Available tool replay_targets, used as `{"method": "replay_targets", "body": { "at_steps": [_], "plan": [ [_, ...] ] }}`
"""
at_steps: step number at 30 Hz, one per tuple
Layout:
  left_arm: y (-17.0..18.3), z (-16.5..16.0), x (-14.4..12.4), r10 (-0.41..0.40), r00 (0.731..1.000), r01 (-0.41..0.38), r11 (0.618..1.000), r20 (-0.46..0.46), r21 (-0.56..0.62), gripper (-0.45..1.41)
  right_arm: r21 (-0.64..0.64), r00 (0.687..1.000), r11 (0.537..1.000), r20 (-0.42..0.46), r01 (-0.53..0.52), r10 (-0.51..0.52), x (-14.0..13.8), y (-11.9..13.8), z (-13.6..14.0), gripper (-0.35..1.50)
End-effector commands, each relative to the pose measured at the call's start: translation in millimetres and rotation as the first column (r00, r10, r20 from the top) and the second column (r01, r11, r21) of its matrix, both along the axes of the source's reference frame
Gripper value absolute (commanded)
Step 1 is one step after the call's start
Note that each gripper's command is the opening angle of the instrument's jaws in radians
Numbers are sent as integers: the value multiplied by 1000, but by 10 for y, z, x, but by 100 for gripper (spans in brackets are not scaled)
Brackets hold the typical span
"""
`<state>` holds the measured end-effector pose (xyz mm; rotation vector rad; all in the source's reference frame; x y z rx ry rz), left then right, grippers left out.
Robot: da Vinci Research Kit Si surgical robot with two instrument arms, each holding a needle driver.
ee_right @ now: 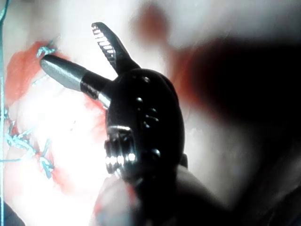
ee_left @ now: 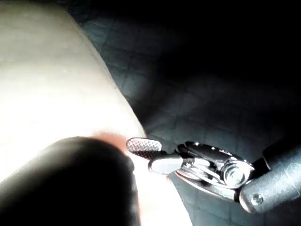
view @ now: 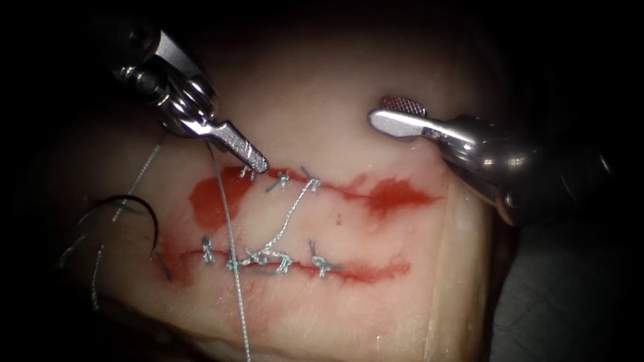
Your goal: Wound Closure
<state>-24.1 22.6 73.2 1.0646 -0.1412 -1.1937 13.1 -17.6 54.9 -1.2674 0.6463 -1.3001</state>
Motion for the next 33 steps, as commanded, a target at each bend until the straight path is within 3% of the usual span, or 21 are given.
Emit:
{"method": "replay_targets", "body": {
  "at_steps": [1,2,4,8,14,15,25,33],
  "plan": [
    [1,7,-6,-54,999,54,998,-1,44,36,-1,1000,1000,-4,-1,1,10,-2,4,138],
    [-4,10,-7,-147,989,145,981,5,127,14,4,1000,1000,-6,-3,3,10,-2,4,138],
    [-10,12,-9,-208,978,202,948,0,246,9,15,1000,1000,-9,-6,6,10,-2,4,138],
    [-24,18,-11,-176,981,196,906,-85,374,17,19,1000,1000,-10,-9,9,11,-3,5,138],
    [-39,40,-15,-104,994,109,948,-34,298,17,18,1000,1000,-9,-12,12,13,-4,4,140],
    [-42,46,-15,-88,996,93,957,-30,276,24,18,1000,1000,-8,-13,13,14,-5,4,140],
    [-46,77,-11,12,996,1,991,-92,136,32,18,1000,1000,-2,-22,22,20,-7,3,141],
    [-61,78,-18,52,995,-42,992,-81,118,9,28,1000,999,-5,-27,27,21,-8,2,141]
  ]
}}
